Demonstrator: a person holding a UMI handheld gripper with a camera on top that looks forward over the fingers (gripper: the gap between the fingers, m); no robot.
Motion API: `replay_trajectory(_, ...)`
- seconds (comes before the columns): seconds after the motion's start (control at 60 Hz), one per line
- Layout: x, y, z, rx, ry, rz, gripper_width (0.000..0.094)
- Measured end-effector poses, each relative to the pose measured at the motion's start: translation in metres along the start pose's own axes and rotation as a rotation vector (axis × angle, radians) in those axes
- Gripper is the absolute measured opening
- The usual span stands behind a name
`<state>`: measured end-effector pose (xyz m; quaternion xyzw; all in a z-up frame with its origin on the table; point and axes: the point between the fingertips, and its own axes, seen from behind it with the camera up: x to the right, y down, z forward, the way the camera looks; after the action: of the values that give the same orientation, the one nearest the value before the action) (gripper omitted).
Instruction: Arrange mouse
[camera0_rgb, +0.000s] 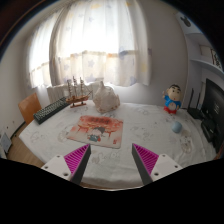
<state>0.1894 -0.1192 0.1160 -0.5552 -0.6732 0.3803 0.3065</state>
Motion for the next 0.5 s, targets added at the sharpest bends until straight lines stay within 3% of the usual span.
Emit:
replay_trajectory(0.267, 0.073, 0.012, 0.007, 0.028, 0.119, 0.014, 0.0852)
replay_trajectory(0.5, 0.158, 0.035, 0.006, 0.003, 0.249, 0.08, 0.0851)
